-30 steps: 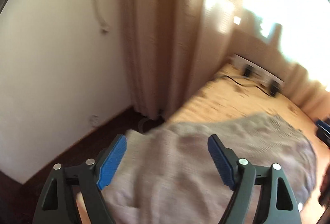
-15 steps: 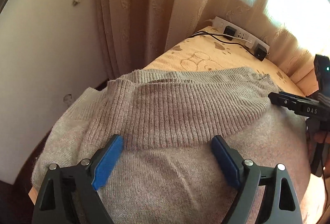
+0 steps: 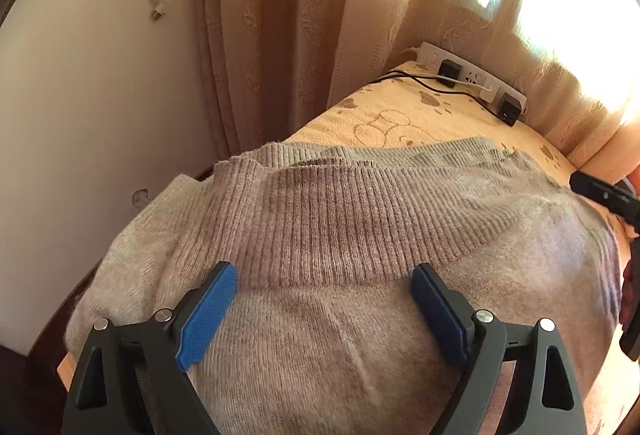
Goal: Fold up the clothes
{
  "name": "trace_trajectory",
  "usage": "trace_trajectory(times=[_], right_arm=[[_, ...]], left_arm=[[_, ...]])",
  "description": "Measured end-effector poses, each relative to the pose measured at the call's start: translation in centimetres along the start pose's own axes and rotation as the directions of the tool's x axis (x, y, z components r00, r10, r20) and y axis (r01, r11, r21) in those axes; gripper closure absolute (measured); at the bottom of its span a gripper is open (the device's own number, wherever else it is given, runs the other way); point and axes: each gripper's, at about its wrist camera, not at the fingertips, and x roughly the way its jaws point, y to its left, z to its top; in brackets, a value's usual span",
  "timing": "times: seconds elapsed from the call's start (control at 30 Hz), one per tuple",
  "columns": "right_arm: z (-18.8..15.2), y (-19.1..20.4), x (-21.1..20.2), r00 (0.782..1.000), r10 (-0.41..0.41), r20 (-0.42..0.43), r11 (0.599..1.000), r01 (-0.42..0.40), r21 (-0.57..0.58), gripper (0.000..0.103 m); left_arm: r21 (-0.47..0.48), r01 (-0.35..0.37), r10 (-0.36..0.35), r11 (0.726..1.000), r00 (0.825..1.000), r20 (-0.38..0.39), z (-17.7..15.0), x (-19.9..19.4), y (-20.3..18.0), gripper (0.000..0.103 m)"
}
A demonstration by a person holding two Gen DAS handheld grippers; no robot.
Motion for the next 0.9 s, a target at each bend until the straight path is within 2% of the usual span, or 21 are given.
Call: trace_trajectory(times=[0.13, 0.2, 0.27, 0.33, 0.37, 0.43, 0.5, 0.63, 0.7, 0.77, 0.83, 0.9], right_arm=[[0.5, 1.6, 0.4, 0.999, 0.021, -0.028, 0.999, -0.022, -0.036, 0.005], [0.6, 2.4, 1.3, 0.998, 0.028, -0.063, 0.999, -0.03, -0.041, 0.005], [0.3, 2.9, 2.7, 0.993, 0.006, -0.12, 0.998, -0.013, -0.059, 0.005], [-0.5, 3.1, 4.6, 0.979, -0.005, -0.204, 0.997, -0.011, -0.077, 0.004], [-1.0, 3.0, 5.0, 0.976, 0.0, -0.216, 0.995, -0.021, -0.093, 0.004], [-1.6, 2.5, 4.6, 0.984, 0.028, -0.178, 0.993, -0.048, -0.111, 0.004], [-2.1, 2.1, 4.3, 0.987, 0.051, -0.152, 0.992, -0.068, -0.108, 0.004], [-2.7, 2.3, 3.0, 0.995, 0.029, -0.091, 0.991, -0.04, -0.128, 0.004], [-2.9, 2.3, 2.0, 0.998, 0.021, -0.058, 0.991, -0.028, -0.13, 0.003], [-3.7, 2.5, -0.3, 1.0, 0.012, 0.02, 0.991, -0.009, -0.132, 0.003], [-5.0, 2.7, -3.7, 0.993, 0.066, 0.101, 0.989, -0.052, -0.14, 0.003], [-6.6, 3.0, -6.0, 0.986, 0.104, 0.133, 0.986, -0.084, -0.146, 0.003]], left_arm=[[0.026, 0.065, -0.066, 0.998, 0.997, 0.028, 0.7, -1.7, -2.6, 0.012], [0.088, 0.062, -0.061, 0.994, 0.998, -0.011, 1.6, -1.0, -4.4, 0.012], [0.092, 0.041, -0.036, 0.995, 0.998, -0.06, 1.7, 0.9, -4.7, 0.012], [0.095, 0.023, -0.012, 0.995, 0.994, -0.107, 1.8, 2.7, -5.0, 0.009], [0.06, 0.049, -0.044, 0.997, 0.996, -0.081, 1.5, 2.7, -4.4, 0.005], [0.032, 0.092, -0.09, 0.995, 0.995, -0.036, 0.8, 2.5, -3.6, 0.005], [0.052, 0.091, -0.09, 0.994, 0.996, -0.019, 0.3, 2.1, -3.7, 0.005], [0.052, 0.092, -0.092, 0.994, 0.996, 0.0, -0.3, 1.2, -3.7, 0.005], [0.053, 0.073, -0.074, 0.996, 0.997, 0.028, -1.3, -0.4, -3.8, 0.005], [0.066, 0.053, -0.059, 0.996, 0.994, 0.089, -3.0, -2.6, -4.0, 0.005], [0.098, 0.022, -0.036, 0.995, 0.99, 0.136, -4.8, -4.0, -4.3, 0.005], [0.132, -0.016, -0.007, 0.991, 0.985, 0.175, -6.7, -5.1, -4.6, 0.005]])
